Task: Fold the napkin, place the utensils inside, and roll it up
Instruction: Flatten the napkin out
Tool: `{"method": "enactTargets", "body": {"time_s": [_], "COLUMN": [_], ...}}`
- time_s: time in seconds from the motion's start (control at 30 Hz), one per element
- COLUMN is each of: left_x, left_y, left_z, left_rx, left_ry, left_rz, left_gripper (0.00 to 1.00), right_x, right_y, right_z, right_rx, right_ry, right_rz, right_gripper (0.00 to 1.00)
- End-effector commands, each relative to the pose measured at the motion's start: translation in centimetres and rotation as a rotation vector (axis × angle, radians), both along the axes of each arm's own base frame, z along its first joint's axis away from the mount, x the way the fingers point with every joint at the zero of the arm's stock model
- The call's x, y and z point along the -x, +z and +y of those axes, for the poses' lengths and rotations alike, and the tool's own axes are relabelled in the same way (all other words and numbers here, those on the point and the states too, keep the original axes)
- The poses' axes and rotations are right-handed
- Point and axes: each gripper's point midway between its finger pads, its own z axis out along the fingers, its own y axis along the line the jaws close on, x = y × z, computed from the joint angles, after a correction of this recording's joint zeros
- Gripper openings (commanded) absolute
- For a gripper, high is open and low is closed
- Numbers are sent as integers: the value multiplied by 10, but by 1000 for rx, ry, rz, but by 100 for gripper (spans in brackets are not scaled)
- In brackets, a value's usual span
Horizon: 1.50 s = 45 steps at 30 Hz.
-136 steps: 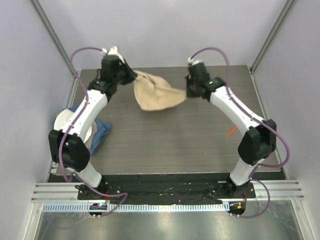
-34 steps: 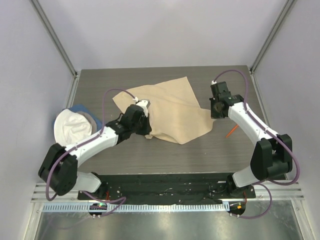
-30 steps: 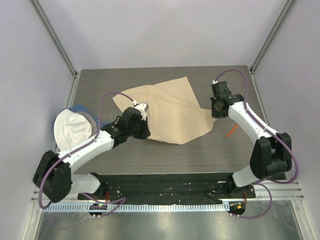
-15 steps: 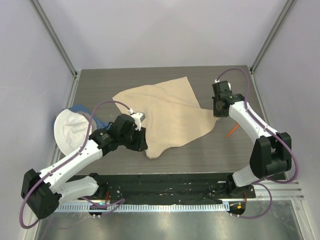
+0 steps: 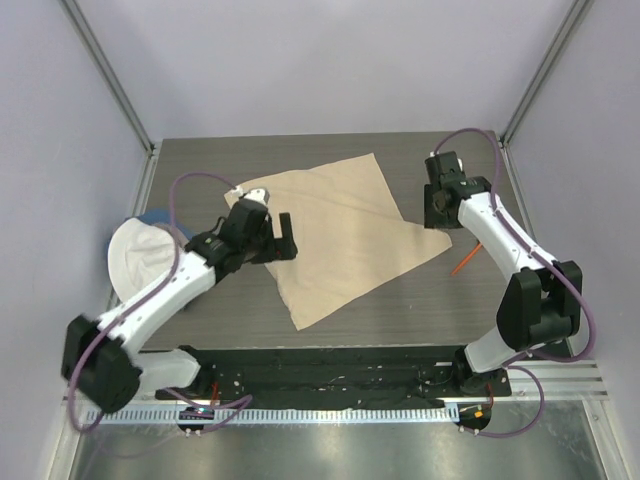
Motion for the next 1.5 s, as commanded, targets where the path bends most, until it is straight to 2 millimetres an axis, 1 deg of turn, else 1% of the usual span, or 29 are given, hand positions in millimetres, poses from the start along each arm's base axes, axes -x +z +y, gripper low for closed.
{"method": "enactTargets", "body": {"time_s": [0.0, 0.03, 0.07, 0.1, 0.13, 0.17, 0.2, 0.23, 0.27, 0.33, 0.37, 0.43, 0.47, 0.57, 0.6, 0.63, 0.67, 0.77, 0.87, 0.9, 1.0, 1.03, 1.1, 1.13, 1.23, 1.3, 1.37, 1.43, 1.47], "left_x": [-68, -81, -88, -94, -102, -107, -109, -111, -112, -114, -113, -114, -112, -113, -114, -115, -116, -122, -131, -132, -140, -143, -146, -149, -149, -148, -147, -147, -147], "left_y": [-37, -37, -43, -58, -58, -65, -68, -74, -76, -82, -86, -92, -100, -108, -109, -111, -111, -105, -98, -97, -88, -83, -77, -73, -73, -78, -86, -92, -94], "left_z": [12, 8, 12, 13, 10, 16, 17, 19, 22, 27, 27, 33, 35, 47, 50, 56, 58, 63, 71, 73, 77, 76, 73, 72, 66, 64, 63, 61, 60], "left_rx": [-23, 8, 17, 13, 56, 62, 76, 72, 73, 74, 82, 97, 93, 105, 111, 113, 116, 119, 108, 106, 120, 127, 138, 147, 170, 180, 178, 182, 181], "left_ry": [221, 240, 261, 277, 291, 316, 325, 335, 350, 369, 366, 387, 394, 428, 432, 444, 448, 445, 452, 456, 470, 466, 459, 456, 441, 440, 440, 436, 436], "left_rz": [24, 1, 6, 32, 26, 40, 47, 60, 60, 68, 66, 81, 97, 113, 107, 109, 109, 96, 70, 73, 56, 44, 36, 29, 46, 62, 82, 96, 101], "left_gripper": [100, 100, 100, 100, 100, 100, 100, 100, 100, 100, 100, 100, 100, 100, 100, 100, 100, 100, 100, 100, 100, 100, 100, 100, 100, 100, 100, 100, 100], "right_x": [-6, -7, -12, -9, -6, -6, -5, -1, 0, 5, 6, 9, 12, 17, 21, 23, 28, 38, 50, 56, 69, 75, 85, 92, 105, 116, 120, 119, 113], "right_y": [24, 22, 20, 12, 3, -5, -11, -17, -27, -33, -39, -45, -49, -62, -70, -74, -80, -94, -104, -106, -114, -115, -122, -124, -126, -124, -117, -107, -96], "right_z": [30, 38, 50, 61, 82, 91, 98, 111, 116, 133, 138, 147, 156, 168, 171, 172, 177, 181, 190, 196, 204, 210, 214, 220, 231, 245, 257, 266, 274], "right_rx": [-155, -193, -242, -282, -367, -398, -420, -441, -445, -447, -447, -452, -462, -470, -472, -472, -473, -476, -492, -497, -502, -507, -504, -506, -531, -540, -551, -577, -598], "right_ry": [89, 114, 144, 166, 222, 241, 245, 275, 285, 332, 345, 370, 397, 430, 434, 436, 448, 450, 463, 477, 486, 502, 507, 510, 514, 554, 581, 596, 608], "right_rz": [-53, -56, -73, -53, -16, -13, -1, 14, 26, 34, 32, 35, 36, 58, 81, 90, 101, 141, 175, 187, 223, 234, 264, 279, 314, 329, 325, 316, 292], "right_gripper": [57, 59, 60, 61, 62, 62, 62, 63, 63, 63, 63, 63, 63, 64, 63, 64, 64, 64, 63, 64, 64, 63, 64, 64, 63, 64, 63, 64, 64]}}
